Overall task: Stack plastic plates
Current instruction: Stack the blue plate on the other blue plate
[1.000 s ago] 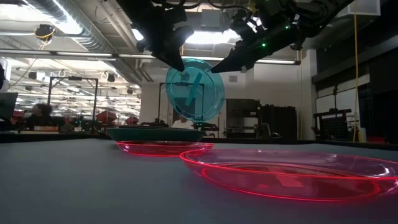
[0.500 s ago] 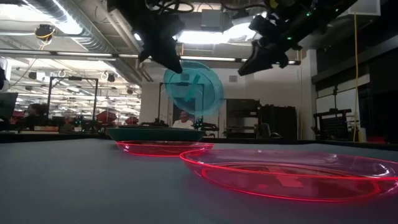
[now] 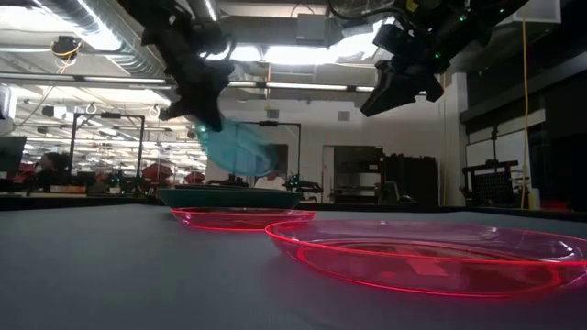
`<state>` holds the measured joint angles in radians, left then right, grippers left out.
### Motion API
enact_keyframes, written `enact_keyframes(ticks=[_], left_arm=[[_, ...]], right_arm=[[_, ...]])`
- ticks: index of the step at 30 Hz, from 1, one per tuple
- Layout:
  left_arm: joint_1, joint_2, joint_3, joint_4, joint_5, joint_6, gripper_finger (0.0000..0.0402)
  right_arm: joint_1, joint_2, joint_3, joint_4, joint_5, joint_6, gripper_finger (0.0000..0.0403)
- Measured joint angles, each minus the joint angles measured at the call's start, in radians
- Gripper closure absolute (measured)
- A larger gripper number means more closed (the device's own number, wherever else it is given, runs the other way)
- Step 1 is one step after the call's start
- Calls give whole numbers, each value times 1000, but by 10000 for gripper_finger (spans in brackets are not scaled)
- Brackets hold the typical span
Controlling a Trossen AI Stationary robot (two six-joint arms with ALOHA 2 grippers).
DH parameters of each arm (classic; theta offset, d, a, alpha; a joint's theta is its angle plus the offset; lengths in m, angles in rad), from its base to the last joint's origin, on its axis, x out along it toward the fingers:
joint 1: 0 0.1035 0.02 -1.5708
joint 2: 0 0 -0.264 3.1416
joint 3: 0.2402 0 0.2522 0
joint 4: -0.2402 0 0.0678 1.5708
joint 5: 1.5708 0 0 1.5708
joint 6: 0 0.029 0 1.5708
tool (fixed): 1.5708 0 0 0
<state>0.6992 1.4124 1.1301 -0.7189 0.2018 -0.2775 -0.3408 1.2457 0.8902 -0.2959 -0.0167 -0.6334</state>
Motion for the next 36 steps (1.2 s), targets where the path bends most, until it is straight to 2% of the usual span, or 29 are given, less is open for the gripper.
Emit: enact_keyframes(ticks=[3,6,11,17,24,30,36], left_arm=[[63,0,-10,-29,12,0,401],[107,0,-37,-30,77,0,401],[135,0,-115,-19,137,-5,401],[134,1,-244,137,239,-65,401],[134,1,-335,325,227,-204,401],[120,1,-374,345,152,-292,395],[81,1,-387,349,121,-297,376]], right_arm=[[0,0,0,0,0,0,311],[0,0,0,0,0,0,311],[0,0,0,0,1,0,311],[0,1,0,1,0,0,311],[0,1,0,1,-1,0,311],[0,2,0,2,-1,0,311],[0,2,0,2,-1,0,311]])
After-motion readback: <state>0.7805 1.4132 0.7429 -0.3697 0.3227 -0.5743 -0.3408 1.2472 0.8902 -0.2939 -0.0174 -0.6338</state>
